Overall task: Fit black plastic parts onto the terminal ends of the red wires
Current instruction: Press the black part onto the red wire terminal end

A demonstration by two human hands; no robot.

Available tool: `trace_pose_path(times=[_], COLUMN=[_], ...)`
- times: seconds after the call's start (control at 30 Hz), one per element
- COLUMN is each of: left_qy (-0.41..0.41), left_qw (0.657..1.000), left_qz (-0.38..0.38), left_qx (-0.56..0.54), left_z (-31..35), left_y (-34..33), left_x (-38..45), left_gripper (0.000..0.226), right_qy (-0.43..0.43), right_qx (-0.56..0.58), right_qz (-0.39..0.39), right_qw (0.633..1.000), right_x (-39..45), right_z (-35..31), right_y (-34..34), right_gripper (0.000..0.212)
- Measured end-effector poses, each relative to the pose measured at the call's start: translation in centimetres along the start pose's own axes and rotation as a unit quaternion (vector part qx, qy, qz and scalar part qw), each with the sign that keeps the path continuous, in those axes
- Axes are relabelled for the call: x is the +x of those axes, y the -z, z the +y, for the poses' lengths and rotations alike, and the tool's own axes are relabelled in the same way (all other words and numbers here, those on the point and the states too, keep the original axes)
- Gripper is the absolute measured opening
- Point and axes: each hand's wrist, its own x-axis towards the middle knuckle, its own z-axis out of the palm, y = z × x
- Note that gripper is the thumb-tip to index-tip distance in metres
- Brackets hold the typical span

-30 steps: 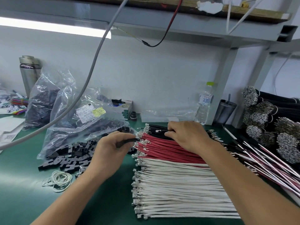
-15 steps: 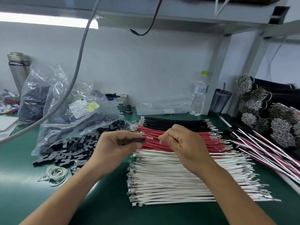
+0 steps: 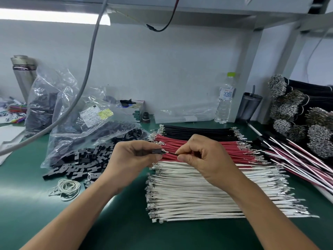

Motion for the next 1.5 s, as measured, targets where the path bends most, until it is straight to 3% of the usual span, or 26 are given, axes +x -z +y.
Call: trace_pose_path(times=[0.37, 0.6, 0.73, 0.93, 1.33, 1.4, 1.5], left_qy=[0.001, -0.012, -0.019, -0.015, -0.042, -0.037, -0.021], left_qw=[1.0, 1.0, 0.998, 0.998, 0.992, 0.993, 0.998], left_qz=[-0.004, -0.019, -0.044, -0.009, -0.002, -0.001, 0.024], left_qx=[-0.007, 0.009, 0.042, 0.053, 0.115, 0.112, 0.051], left_z=[-0.1, -0.2, -0.2, -0.2, -0.3, -0.3, -0.3], left_y=[-0.1, 0.1, 0.0, -0.1, -0.3, -0.6, -1.0], left_x=[-0.2, -0.1, -0.3, -0.1, -0.2, -0.1, 0.5], left_gripper=[0.023, 0.024, 0.022, 0.024, 0.026, 0.024, 0.016], right_qy=[0.044, 0.044, 0.085, 0.062, 0.12, 0.121, 0.151], right_qx=[-0.146, -0.131, -0.2, -0.152, -0.206, -0.232, -0.332], right_qz=[0.013, 0.017, 0.034, 0.072, 0.088, 0.107, 0.189], right_qw=[0.988, 0.99, 0.975, 0.984, 0.967, 0.959, 0.912], right_x=[-0.1, 0.2, 0.0, 0.2, 0.1, 0.2, 0.9], right_z=[-0.4, -0.6, -1.0, -0.5, -1.2, -1.1, -1.0], right_y=[-0.6, -1.5, -2.5, -2.1, -3.1, -2.7, -1.7], right_gripper=[0.01, 0.01, 0.011, 0.01, 0.01, 0.011, 0.01])
